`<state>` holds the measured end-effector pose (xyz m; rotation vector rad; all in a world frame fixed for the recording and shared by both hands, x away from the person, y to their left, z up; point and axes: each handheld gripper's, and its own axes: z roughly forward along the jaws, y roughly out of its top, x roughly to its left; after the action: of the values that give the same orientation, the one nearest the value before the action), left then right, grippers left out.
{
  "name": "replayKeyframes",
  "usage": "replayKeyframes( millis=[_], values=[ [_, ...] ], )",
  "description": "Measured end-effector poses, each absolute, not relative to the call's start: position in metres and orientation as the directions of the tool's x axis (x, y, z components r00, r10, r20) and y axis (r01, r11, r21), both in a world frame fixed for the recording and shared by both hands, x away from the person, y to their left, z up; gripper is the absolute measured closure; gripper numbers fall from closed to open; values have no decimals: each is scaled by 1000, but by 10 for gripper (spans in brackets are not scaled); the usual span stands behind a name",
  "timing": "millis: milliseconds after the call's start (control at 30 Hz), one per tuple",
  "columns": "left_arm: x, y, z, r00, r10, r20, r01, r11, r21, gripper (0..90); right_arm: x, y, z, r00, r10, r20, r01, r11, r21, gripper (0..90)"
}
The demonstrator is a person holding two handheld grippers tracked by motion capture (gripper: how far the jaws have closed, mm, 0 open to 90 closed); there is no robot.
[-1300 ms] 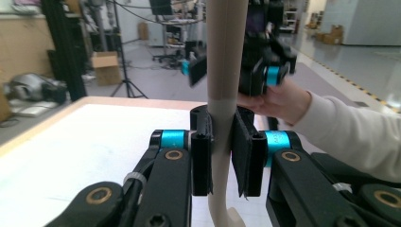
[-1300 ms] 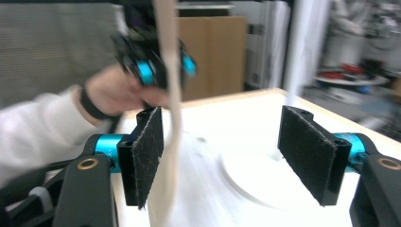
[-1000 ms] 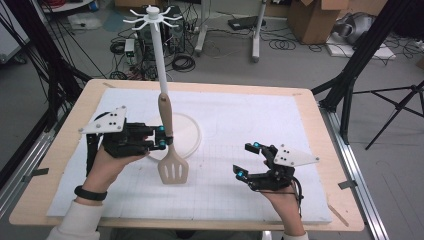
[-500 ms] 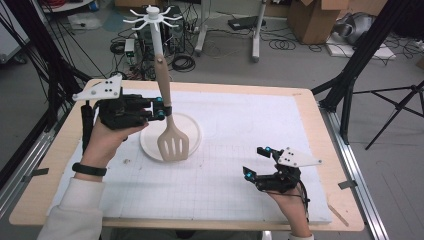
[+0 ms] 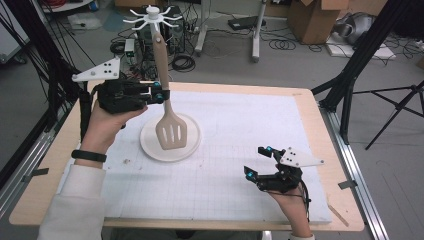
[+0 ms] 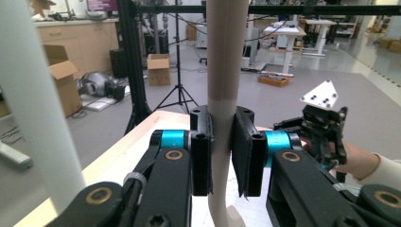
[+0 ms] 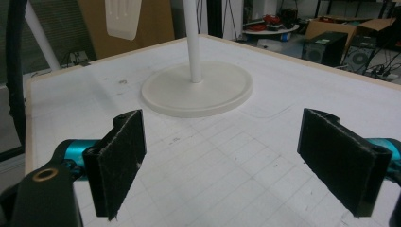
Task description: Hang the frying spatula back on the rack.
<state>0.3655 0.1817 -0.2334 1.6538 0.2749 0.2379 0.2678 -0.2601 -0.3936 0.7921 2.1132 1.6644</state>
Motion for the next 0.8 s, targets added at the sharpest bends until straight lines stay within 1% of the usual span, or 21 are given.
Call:
replayKeyframes(
  millis=[800],
  values=[
    [385,187,-233,925,378,-34,73,-90,993,785,267,-258,-394,-795,601,78,217,162,963,150]
  ],
)
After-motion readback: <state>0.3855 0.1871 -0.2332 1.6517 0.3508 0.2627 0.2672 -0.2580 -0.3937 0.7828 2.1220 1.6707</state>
